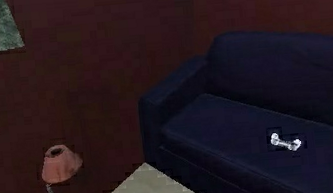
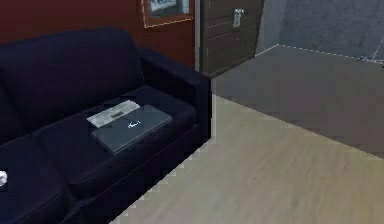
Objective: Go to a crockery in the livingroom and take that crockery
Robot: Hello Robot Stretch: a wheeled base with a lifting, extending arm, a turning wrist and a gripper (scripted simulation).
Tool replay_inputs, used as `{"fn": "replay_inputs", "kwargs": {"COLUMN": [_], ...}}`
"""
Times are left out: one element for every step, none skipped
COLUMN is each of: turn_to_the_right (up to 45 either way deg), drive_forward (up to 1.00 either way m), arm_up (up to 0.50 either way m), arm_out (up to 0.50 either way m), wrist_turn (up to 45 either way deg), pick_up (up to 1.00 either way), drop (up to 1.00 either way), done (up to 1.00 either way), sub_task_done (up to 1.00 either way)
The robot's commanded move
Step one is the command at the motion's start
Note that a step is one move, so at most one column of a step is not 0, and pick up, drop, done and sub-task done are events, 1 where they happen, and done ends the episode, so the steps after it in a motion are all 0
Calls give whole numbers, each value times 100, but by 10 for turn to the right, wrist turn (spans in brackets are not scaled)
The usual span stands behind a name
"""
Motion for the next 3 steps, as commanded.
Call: {"fn": "replay_inputs", "kwargs": {"turn_to_the_right": [-120,-30,0], "drive_forward": [0,0,20], "arm_up": [0,0,0], "arm_out": [0,0,0], "wrist_turn": [0,0,0], "pick_up": [0,0,0], "drop": [0,0,0], "done": [0,0,0], "sub_task_done": [0,0,0]}}
